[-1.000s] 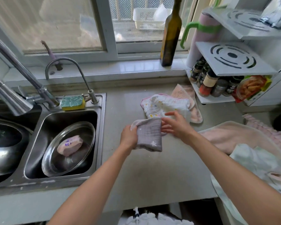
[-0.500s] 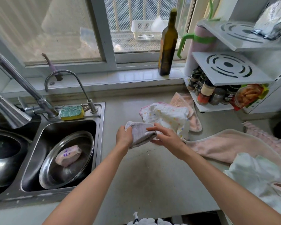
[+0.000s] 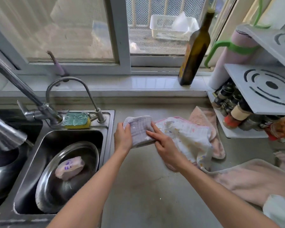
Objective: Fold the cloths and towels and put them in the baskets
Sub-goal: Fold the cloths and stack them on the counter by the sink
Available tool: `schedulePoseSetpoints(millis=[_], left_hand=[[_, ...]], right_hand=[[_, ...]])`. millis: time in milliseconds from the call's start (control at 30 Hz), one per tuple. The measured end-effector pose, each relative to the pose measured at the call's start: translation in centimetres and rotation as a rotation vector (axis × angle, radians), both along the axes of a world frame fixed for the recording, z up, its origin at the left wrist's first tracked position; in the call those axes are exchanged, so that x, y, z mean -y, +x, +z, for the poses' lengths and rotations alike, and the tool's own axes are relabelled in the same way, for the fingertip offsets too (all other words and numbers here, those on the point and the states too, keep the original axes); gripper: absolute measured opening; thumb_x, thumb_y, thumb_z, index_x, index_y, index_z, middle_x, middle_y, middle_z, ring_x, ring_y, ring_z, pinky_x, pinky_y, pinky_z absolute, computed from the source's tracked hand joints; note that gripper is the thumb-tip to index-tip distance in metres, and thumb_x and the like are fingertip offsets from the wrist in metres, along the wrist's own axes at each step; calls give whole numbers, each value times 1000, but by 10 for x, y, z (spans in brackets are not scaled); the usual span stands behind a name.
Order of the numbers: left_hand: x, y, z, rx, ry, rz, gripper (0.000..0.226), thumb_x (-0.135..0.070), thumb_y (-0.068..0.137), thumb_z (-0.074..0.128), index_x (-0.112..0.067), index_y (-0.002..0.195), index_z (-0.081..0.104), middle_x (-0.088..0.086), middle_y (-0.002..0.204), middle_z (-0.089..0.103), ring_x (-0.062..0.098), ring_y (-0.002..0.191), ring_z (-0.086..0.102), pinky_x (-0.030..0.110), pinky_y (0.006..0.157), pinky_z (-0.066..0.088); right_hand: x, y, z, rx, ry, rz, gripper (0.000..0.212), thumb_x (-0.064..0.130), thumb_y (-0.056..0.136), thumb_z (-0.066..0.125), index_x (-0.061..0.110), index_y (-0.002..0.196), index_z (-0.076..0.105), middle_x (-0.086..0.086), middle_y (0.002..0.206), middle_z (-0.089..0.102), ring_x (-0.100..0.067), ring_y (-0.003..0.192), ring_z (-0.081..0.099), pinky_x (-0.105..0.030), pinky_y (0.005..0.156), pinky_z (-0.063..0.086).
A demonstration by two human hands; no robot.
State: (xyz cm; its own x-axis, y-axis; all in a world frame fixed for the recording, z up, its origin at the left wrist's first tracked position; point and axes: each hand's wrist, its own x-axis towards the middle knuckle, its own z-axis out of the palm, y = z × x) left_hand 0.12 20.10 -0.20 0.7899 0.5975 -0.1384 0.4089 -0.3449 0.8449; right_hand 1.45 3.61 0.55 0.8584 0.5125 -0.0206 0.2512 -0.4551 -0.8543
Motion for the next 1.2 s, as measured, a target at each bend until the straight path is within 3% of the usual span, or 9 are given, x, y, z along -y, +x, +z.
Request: schedulePoseSetpoints(millis=[100, 233, 400, 600, 767, 900, 967, 1100, 1200], left_hand=[[-19, 29, -11, 31, 67, -33, 24, -28, 101, 39, -7, 97, 49, 10, 92, 61, 31, 88, 56, 38, 72, 42], [-42, 66, -34, -68, 176, -70, 25, -30, 101, 37, -9, 102, 49, 15, 98, 62, 34, 92, 56, 34, 68, 35], [-58, 83, -75, -174, 283, -235, 29, -17, 98, 44, -8, 125, 47, 15, 127, 51, 36, 112, 52, 40, 85, 42], [-63, 77, -98, -39, 819, -521, 48, -17, 90, 43, -8, 137, 49, 16, 144, 45, 34, 133, 40, 45, 107, 32], [-77, 70, -116, -240, 876, -674, 58, -38, 97, 26, -6, 144, 36, 10, 149, 38, 27, 137, 38, 38, 113, 10], [-81, 69, -104, -322, 824, -737, 69, -50, 89, -2, -16, 149, -2, 0, 159, 2, 18, 148, 6, 31, 116, -11], [-83, 68, -96, -367, 868, -754, 77, -53, 80, -13, -18, 149, -8, 0, 160, -5, 18, 148, -1, 36, 116, -10], [-60, 73, -69, -284, 817, -672, 61, -42, 91, 29, -5, 135, 49, 19, 143, 45, 36, 136, 37, 52, 113, 20], [-11, 85, -46, -147, 488, -725, 48, -35, 89, 39, -3, 119, 60, 17, 120, 62, 34, 116, 56, 43, 101, 41]], right_hand=[[-24, 27, -10, 0, -8, -14, 62, -6, 76, 35, 3, 134, 51, -2, 156, 21, -8, 141, 25, -5, 110, 15], [-48, 57, -39, -18, -115, 18, 59, -1, 83, 39, 7, 141, 43, 2, 158, 11, 1, 139, 18, -2, 107, 11], [-62, 71, -88, 49, -263, -28, 55, 25, 79, 28, 1, 113, 63, -15, 135, 50, -33, 126, 46, -47, 107, 38], [-98, 98, -100, 352, -456, 11, 52, 24, 93, 35, -1, 136, 47, -20, 144, 44, -31, 134, 41, -34, 112, 20], [-88, 104, -124, 372, -616, 121, 60, 38, 95, 29, 5, 145, 35, -11, 152, 33, -22, 140, 32, -31, 115, 7], [-83, 108, -111, 254, -661, 225, 73, 50, 88, 3, 16, 152, 5, 2, 158, -6, -15, 148, -2, -34, 117, -7], [-76, 107, -92, 237, -744, 277, 70, 48, 91, 7, 16, 153, 2, 0, 160, -7, -14, 148, -4, -38, 117, -8], [-36, 102, -43, 397, -644, 140, 42, 22, 93, 39, 8, 131, 48, -12, 137, 49, -26, 129, 43, -42, 116, 15], [21, 99, -21, 571, -577, -111, 35, 27, 88, 37, 9, 102, 64, -9, 99, 65, -31, 96, 61, -43, 101, 40]])
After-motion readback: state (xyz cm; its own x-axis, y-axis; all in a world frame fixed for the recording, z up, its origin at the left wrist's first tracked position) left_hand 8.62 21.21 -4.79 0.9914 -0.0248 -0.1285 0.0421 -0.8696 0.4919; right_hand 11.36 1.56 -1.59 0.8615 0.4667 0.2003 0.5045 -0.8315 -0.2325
